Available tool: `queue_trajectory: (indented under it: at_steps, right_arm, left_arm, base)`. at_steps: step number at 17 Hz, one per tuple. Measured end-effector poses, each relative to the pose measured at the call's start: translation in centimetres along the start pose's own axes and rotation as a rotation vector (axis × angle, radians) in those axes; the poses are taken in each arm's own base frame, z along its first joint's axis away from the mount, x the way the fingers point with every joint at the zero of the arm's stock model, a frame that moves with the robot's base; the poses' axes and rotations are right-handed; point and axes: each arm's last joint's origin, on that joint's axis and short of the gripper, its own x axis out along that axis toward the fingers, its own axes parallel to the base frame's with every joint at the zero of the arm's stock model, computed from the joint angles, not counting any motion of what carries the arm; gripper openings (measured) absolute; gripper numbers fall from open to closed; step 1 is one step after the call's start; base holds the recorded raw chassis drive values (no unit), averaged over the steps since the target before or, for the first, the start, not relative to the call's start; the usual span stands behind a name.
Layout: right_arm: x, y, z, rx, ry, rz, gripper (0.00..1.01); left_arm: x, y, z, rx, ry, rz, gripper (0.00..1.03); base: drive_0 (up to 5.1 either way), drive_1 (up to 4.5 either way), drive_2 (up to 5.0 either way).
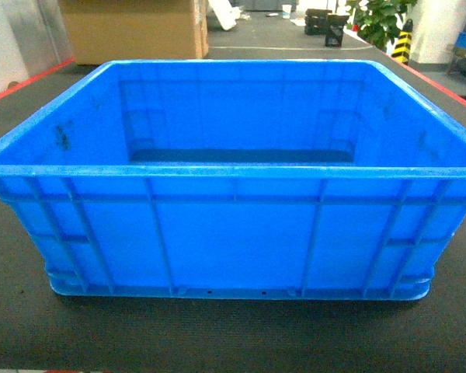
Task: Place box next to blue box on left shelf
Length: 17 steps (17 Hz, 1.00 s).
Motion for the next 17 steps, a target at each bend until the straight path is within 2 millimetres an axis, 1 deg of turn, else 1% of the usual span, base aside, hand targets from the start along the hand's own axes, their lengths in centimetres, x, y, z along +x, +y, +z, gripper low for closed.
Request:
queue_trajectory:
  at_steps: [6,7,9,10,11,12,13,14,15,17]
  right_arm:
    - [0.0,0.0,0.0,0.0,0.0,0.0,0.98]
    - [0.0,0.0,0.0,0.0,0.001,0.0,0.98]
    - [0.5,0.5,-0.3,0.015,0.115,-0.059,0.98]
    - [1.1,0.8,0.4,0.027,0.12,-0.051,0.98]
    - [1.9,1.0,1.9,0.038,0.079,-0.05,0.98]
    - [2.8,1.2,3.5,0.04,0.044,-0.046,0.98]
    - [4.4,1.7,5.2,0.031,0.022,-0.031,0.98]
    - [6.7,2.1,6.7,0.022,0.042,-0.026,0.98]
    - [8.9,2.4,7.4,0.017,0.088,-0.027,0.98]
    - [14.9,3.2,8.3,0.012,0.203,0.005,0.98]
  left_arm:
    - [0.0,0.0,-0.1,0.002,0.007,0.006,0.98]
    - [0.2,-0.1,-0.3,0.008,0.036,0.052,0.98]
    - [0.8,0.0,-0.1,0.004,0.046,0.057,0.98]
    - [1.2,0.2,0.6,0.002,0.029,0.059,0.98]
    - [1.9,0.3,1.6,-0.001,0.001,0.063,0.98]
    - [3.0,0.3,2.9,-0.003,-0.032,0.053,0.98]
    - [4.5,0.2,4.1,-0.016,-0.056,0.04,0.98]
    - [6.7,0.0,5.2,-0.036,-0.046,0.019,0.98]
    - [9.2,-0.2,6.1,-0.062,-0.011,0.007,0.98]
    - [14.2,-0.6,6.6,-0.148,0.126,-0.039,0.98]
  base:
    - [0.0,0.0,0.0]
    - [0.0,0.0,0.0]
    - [0.0,0.0,0.0]
    - [0.0,0.0,0.0]
    - [0.0,0.0,0.0]
    - [0.0,0.0,0.0]
    - [0.0,0.0,0.0]
    - [0.0,0.0,0.0]
    - [0.0,0.0,0.0]
    - [0.0,0.0,0.0]
